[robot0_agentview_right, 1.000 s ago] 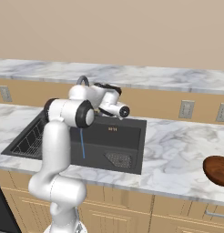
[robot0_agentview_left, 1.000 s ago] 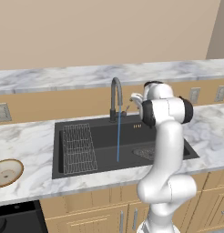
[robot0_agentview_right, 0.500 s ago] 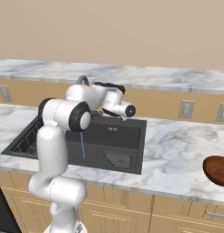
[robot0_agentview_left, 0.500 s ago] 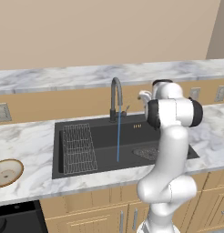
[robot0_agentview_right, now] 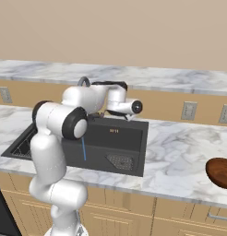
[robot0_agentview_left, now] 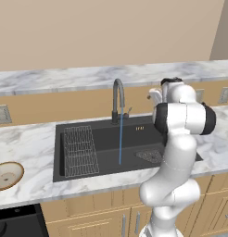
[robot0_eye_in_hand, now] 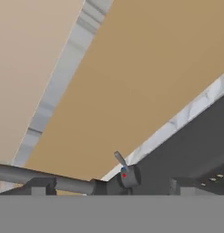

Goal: Rinse each bowl for a few seconds and place them down in the sink or on the counter.

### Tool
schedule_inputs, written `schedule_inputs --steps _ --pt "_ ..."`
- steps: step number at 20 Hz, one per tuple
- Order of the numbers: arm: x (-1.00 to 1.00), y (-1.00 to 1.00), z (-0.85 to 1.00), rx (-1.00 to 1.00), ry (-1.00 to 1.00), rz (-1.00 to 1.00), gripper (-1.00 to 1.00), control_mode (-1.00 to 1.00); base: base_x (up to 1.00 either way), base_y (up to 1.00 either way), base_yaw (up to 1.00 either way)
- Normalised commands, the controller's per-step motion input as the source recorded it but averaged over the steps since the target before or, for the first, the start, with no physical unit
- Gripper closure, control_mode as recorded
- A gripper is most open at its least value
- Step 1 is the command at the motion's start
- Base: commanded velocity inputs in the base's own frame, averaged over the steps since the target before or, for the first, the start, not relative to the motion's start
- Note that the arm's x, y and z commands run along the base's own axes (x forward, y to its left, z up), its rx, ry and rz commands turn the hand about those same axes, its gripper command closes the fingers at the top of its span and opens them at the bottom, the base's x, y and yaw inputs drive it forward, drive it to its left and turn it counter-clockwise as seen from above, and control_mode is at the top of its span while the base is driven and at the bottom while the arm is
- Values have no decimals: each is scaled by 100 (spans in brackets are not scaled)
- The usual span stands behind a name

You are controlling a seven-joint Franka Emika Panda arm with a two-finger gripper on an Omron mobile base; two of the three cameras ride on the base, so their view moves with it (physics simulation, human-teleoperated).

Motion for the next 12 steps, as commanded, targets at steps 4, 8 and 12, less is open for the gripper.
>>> schedule_inputs --steps 4,8,12 --pt "-38 -23 23 0 5 -2 -100 -100 0 0 0" --pt "-38 -20 14 -8 -1 -4 -100 -100 0 0 0" --pt "-37 -30 14 -13 0 0 -100 -100 0 0 0"
